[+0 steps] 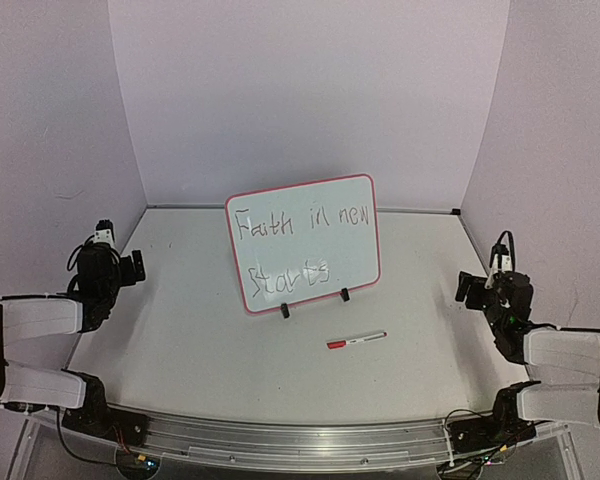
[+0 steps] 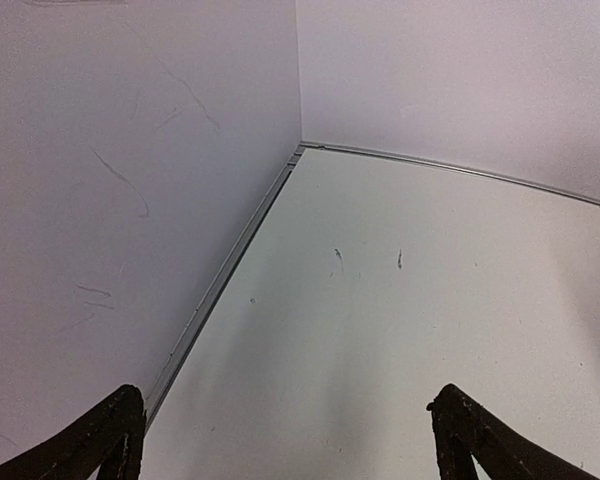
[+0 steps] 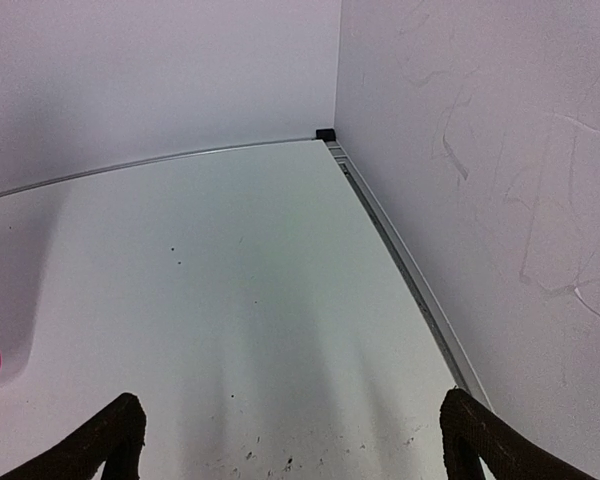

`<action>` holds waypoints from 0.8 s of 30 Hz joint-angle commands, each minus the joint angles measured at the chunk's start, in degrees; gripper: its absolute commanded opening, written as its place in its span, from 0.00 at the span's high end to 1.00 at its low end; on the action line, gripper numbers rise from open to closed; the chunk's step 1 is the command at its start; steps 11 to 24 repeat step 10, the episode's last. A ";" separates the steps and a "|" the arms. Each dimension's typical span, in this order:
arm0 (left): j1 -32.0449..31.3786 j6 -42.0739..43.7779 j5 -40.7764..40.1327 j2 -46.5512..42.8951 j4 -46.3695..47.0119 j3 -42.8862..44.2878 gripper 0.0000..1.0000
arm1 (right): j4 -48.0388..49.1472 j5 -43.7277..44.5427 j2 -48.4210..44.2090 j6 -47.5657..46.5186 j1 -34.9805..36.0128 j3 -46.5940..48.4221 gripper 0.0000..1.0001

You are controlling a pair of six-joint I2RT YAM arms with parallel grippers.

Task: Write a sentence on the whiteboard
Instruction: Reset both arms

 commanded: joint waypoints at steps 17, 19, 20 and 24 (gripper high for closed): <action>0.10 1.14 -2.70 -1.85 3.61 -1.02 0.00 | 6.10 2.88 -0.58 -0.65 -0.13 0.05 0.02; 0.10 1.14 -2.70 -1.85 3.61 -1.02 0.00 | 6.10 2.88 -0.58 -0.65 -0.13 0.05 0.02; 0.10 1.14 -2.70 -1.85 3.61 -1.02 0.00 | 6.10 2.88 -0.58 -0.65 -0.13 0.05 0.02; 0.10 1.14 -2.70 -1.85 3.61 -1.02 0.00 | 6.10 2.88 -0.58 -0.65 -0.13 0.05 0.02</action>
